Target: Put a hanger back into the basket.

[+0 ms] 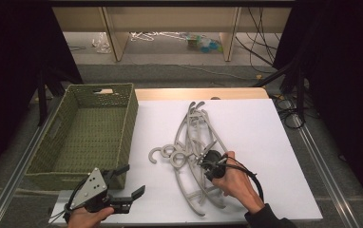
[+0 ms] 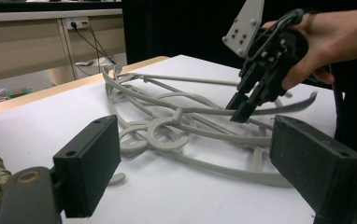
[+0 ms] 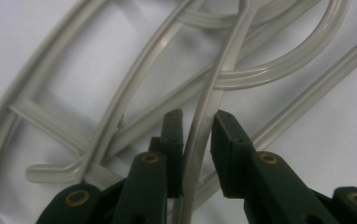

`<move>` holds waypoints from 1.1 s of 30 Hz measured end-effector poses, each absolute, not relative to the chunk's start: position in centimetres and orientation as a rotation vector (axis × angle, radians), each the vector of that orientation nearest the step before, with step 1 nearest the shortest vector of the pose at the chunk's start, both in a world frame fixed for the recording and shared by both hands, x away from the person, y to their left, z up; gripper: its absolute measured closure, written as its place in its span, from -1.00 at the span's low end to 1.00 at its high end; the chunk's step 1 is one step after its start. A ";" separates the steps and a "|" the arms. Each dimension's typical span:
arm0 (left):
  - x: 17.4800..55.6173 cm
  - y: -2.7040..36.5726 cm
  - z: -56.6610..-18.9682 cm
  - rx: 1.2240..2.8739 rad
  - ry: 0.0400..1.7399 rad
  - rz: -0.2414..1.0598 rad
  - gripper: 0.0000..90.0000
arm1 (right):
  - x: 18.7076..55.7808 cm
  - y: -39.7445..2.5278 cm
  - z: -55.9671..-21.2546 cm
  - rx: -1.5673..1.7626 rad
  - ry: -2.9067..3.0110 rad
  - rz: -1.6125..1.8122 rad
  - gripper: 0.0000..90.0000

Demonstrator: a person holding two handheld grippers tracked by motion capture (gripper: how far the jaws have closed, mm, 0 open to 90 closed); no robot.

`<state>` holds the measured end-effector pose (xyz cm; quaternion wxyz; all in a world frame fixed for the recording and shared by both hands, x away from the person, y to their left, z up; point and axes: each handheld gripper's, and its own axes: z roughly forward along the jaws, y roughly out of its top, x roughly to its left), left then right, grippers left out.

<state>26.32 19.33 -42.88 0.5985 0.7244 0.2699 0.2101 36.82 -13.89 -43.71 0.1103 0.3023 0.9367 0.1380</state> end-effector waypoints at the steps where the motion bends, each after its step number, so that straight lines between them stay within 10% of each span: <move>1: 26.3 19.3 -42.9 1.680 0.627 0.488 -0.64 | 36.8 -13.9 -43.7 0.888 2.752 0.405 0.67; 19: 26.3 19.3 -42.9 1.681 0.628 0.483 -0.64 | 39.1 -15.0 -45.2 0.992 2.739 0.523 0.69; 33: 26.3 19.3 -42.9 1.681 0.628 0.493 -0.64 | 39.7 -20.1 -39.9 1.062 2.602 0.756 0.82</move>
